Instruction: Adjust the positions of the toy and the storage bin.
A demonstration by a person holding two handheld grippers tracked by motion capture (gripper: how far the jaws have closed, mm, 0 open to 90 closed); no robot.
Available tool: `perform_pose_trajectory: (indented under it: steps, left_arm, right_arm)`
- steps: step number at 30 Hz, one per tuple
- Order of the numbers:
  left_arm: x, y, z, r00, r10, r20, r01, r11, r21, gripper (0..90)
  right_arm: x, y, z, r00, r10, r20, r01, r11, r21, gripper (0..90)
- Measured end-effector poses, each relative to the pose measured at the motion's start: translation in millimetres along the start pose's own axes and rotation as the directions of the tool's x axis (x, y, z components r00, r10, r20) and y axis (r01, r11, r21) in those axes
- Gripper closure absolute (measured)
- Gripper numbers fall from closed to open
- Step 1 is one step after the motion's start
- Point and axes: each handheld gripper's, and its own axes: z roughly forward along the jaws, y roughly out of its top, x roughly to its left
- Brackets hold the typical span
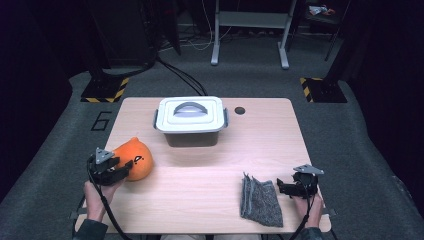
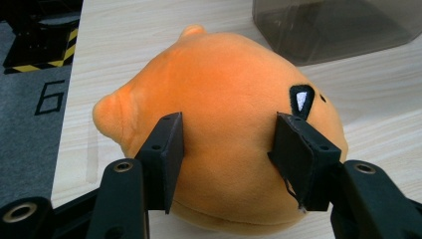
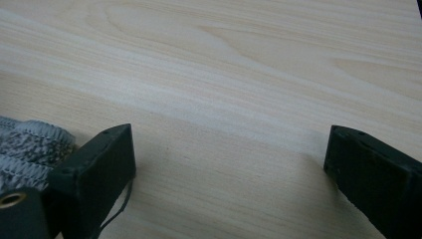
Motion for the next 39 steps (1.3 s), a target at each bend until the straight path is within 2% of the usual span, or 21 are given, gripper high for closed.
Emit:
perform_pose_trajectory:
  steps: [2,6,10,15,16,19,22,24,26,30,35,39]
  left_arm:
    - [0.6,0.9,-2.4,1.0,0.003,0.006,-0.003,1.0,0.004,43.2]
    - [-0.2,2.1,-8.8,0.9998,0.001,0.02,0.0,0.9998,-0.019,34.9]
    - [-13.3,3.4,-15.8,0.9977,0.046,0.049,-0.045,0.9985,-0.03,27.3]
    - [-32.5,4.4,-17.6,0.9912,0.104,0.081,-0.101,0.994,-0.042,18.2]
    - [-35.8,4.6,-17.6,0.9888,0.113,0.098,-0.11,0.9934,-0.035,16.7]
    - [-42.9,5.0,-14.4,0.987,0.119,0.108,-0.116,0.9928,-0.028,12.6]
    - [-48.7,9.4,-8.6,0.9845,0.131,0.116,-0.132,0.9912,0.001,3.4]
    - [-51.8,13.3,-5.2,0.9851,0.128,0.115,-0.129,0.9917,-0.004,0.0]
    - [-53.6,19.9,-2.8,0.9834,0.133,0.123,-0.134,0.991,-0.005,0.0]
    - [-57.0,35.2,3.5,0.9818,0.141,0.127,-0.141,0.9899,-0.012,0.0]
    - [-57.3,57.5,14.7,0.9853,0.139,0.099,-0.137,0.9902,-0.026,0.0]
    - [-55.8,73.6,24.5,0.9858,0.147,0.081,-0.146,0.9891,-0.022,0.0]
  right_arm:
    - [0.0,0.0,0.0,1.0,0.0,0.0,0.0,1.0,0.0,5.0]
    - [-0.3,0.1,0.0,1.0,-0.002,-0.001,0.002,1.0,0.0,5.0]
    - [-0.9,0.1,-0.1,1.0,-0.004,-0.002,0.004,1.0,0.004,5.0]
    - [-0.8,0.2,0.2,1.0,0.0,-0.003,0.0,1.0,0.002,5.0]
    - [-0.8,0.2,0.2,1.0,0.0,-0.003,0.0,1.0,0.002,5.0]
    - [-0.9,0.2,0.1,1.0,0.0,-0.005,0.0,1.0,0.004,5.0]
    - [-0.8,0.3,0.5,1.0,0.004,-0.005,-0.004,1.0,0.001,5.0]
    - [-1.0,0.2,0.4,1.0,0.0,-0.006,0.0,1.0,0.002,5.0]
    - [-0.1,0.3,0.4,0.9999,0.013,-0.005,-0.013,1.0,0.002,5.0]
    - [-0.8,0.4,0.6,1.0,0.006,-0.007,-0.006,1.0,0.0,5.0]
    - [-1.2,0.5,0.8,1.0,0.002,-0.01,-0.002,1.0,0.0,5.0]
    - [-1.2,0.5,0.8,0.9999,0.001,-0.011,-0.001,1.0,0.0,5.0]
